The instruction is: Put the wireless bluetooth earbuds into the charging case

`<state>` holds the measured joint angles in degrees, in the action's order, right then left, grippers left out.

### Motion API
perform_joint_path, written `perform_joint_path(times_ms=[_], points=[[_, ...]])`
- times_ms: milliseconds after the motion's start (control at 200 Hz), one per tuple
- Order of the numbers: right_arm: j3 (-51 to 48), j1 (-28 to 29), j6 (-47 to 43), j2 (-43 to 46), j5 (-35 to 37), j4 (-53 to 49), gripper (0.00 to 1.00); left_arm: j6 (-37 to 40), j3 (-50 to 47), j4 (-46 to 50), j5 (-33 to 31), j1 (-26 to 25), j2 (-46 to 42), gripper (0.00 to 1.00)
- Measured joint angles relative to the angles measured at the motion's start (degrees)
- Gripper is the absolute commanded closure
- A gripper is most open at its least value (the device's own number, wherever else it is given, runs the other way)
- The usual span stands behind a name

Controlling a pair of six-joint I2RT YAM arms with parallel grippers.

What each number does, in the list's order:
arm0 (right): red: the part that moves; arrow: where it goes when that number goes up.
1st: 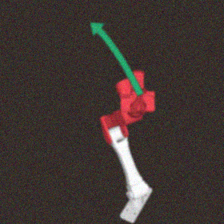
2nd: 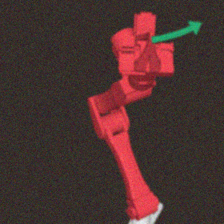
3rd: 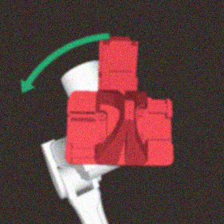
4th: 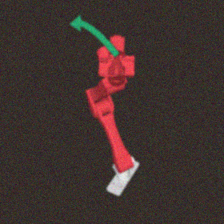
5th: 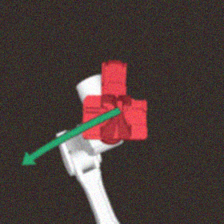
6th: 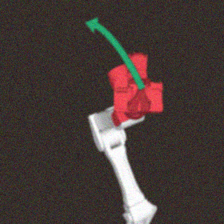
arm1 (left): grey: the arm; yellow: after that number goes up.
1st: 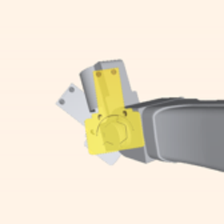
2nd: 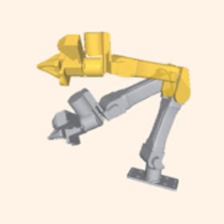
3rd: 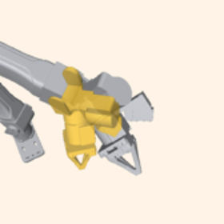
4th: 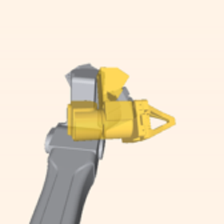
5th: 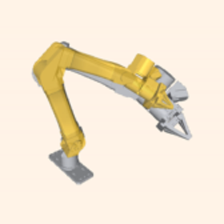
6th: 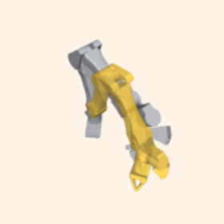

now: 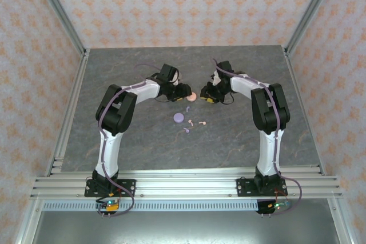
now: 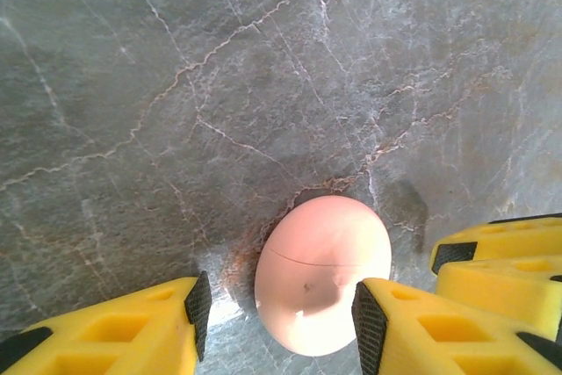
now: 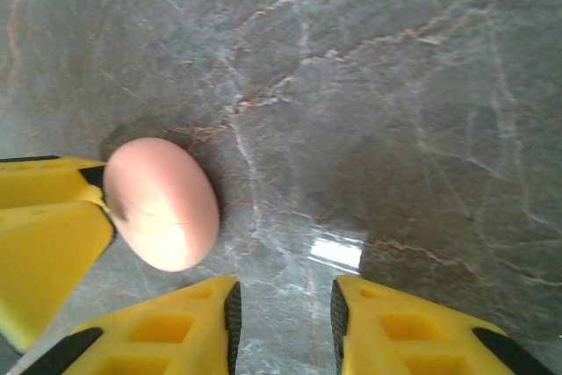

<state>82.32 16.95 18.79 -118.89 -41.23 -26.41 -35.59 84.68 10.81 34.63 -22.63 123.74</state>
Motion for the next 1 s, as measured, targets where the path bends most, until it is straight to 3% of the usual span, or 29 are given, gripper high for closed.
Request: perform_joint_path(times_ms=[290,485,1001], points=[[-0.7,0.0,3.9,0.0,-3.8,4.9,0.66,0.0,0.0,-1.3,2.2,2.1,0.0,0.49],[-0.6,0.5,5.7,-0.1,-4.3,5.9,0.68,0.0,0.1,-1.2,3.1,2.4,0.0,0.54],[0.3,1.5,7.2,-3.3,-5.6,6.8,0.71,0.0,0.4,-1.3,6.2,2.4,0.8,0.54]])
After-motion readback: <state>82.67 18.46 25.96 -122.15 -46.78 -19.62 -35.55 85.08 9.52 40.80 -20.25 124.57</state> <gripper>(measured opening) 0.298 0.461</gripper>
